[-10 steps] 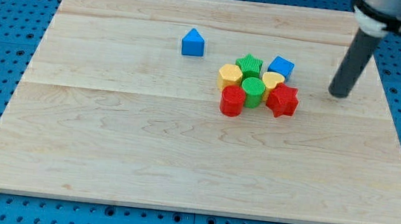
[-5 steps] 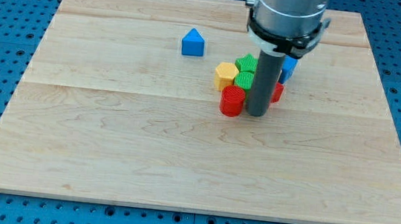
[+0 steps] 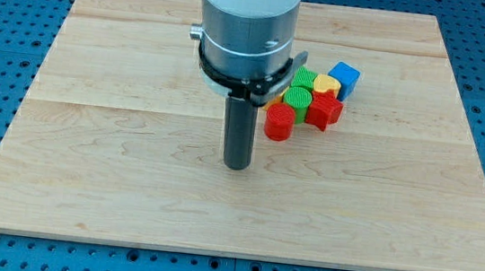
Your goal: Push red blocks inside the group of blocks
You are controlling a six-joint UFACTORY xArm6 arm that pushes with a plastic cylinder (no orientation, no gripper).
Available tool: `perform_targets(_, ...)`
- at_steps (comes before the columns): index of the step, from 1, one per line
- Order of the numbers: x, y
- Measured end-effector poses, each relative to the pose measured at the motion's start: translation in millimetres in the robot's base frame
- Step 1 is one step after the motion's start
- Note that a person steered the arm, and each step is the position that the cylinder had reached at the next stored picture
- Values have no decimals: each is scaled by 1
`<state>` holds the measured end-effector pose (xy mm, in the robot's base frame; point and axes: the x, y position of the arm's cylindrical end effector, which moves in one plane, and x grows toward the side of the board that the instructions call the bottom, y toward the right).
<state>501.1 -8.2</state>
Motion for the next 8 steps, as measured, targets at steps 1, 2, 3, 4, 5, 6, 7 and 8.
perform_targets(1,-14,2)
perform_targets(2,-19,32)
perform_targets(3,-28,55)
perform_targets(4,-31,76)
perform_targets(5,-38,97)
perform_targets(6,-54,110)
perform_targets(7,-62,113)
perform_targets(8,-55,130)
